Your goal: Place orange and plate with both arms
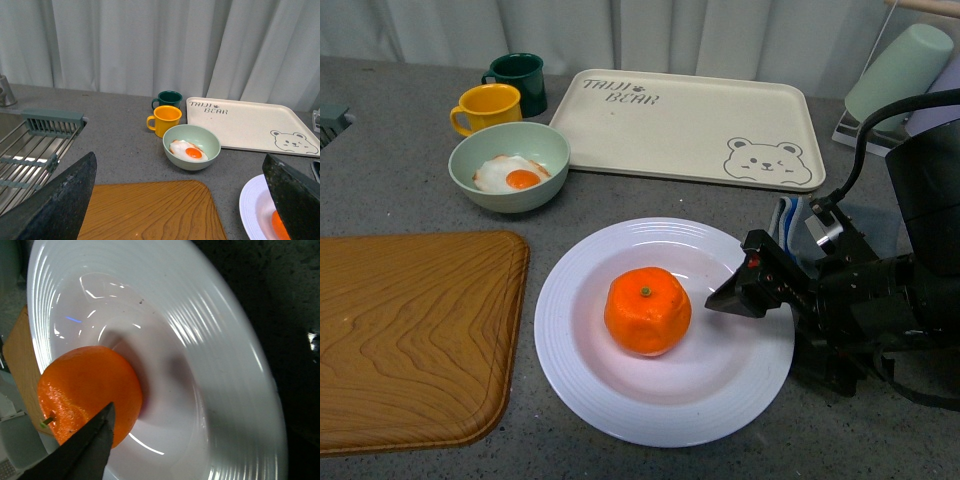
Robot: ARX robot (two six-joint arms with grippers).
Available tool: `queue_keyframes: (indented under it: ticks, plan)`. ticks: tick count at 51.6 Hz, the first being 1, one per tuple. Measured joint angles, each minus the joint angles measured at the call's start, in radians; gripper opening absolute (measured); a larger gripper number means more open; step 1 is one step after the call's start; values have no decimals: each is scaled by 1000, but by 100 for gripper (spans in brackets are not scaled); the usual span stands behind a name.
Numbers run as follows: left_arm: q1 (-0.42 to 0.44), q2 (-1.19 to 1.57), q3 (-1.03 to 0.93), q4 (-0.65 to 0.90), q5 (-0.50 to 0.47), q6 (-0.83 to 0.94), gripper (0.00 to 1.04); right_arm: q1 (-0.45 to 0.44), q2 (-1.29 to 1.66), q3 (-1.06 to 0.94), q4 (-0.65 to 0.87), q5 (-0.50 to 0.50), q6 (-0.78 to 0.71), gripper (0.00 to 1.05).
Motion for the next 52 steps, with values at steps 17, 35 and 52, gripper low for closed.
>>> queue_keyframes:
  ticks: [17, 35, 52]
  plan:
    - [0, 0, 0, 0, 0, 0, 98, -6, 19, 14, -74, 30, -5, 22]
    - [0, 0, 0, 0, 0, 0, 98, -19, -6, 17, -18, -53, -9, 4]
    - [0, 0, 0, 0, 0, 0, 98, -78, -76, -13, 221, -122, 87, 4]
